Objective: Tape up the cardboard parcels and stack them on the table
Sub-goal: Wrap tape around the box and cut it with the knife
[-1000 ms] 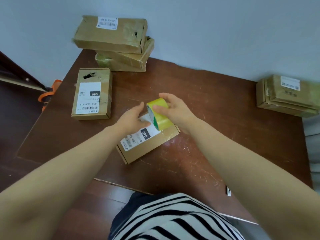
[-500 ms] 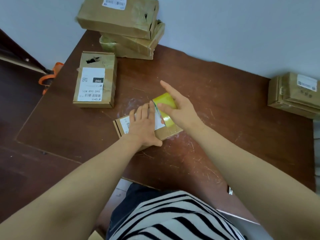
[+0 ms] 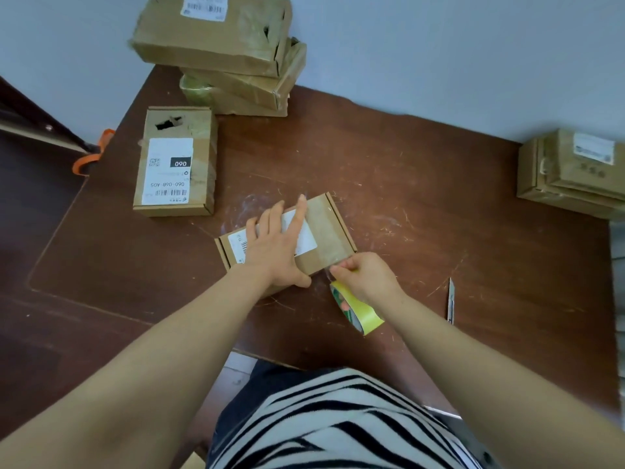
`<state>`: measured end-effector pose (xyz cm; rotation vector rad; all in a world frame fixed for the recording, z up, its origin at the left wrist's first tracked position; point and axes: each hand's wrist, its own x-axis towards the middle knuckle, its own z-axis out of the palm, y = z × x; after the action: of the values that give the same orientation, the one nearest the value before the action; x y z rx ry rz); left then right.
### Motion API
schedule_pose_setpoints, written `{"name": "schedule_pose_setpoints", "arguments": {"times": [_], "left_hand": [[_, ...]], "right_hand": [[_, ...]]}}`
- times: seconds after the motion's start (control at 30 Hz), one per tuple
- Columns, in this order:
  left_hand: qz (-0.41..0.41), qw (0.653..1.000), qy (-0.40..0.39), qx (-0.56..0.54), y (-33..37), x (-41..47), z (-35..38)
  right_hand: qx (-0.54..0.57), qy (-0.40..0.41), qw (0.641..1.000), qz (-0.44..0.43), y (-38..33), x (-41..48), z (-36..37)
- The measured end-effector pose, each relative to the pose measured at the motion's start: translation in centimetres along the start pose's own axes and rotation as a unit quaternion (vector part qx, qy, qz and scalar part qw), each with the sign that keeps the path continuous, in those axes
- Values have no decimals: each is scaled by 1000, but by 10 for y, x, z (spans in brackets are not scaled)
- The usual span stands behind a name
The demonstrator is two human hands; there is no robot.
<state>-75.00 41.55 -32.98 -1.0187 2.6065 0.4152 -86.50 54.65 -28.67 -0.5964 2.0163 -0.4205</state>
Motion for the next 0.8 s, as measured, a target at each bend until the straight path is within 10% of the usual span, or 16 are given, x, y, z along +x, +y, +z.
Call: {"name": "schedule_pose_setpoints", "arguments": {"times": [0.8], "left_hand": [[193, 978, 46, 64, 26, -19, 18]], "right_hand": [[102, -59, 990, 81, -20, 21, -10]]}}
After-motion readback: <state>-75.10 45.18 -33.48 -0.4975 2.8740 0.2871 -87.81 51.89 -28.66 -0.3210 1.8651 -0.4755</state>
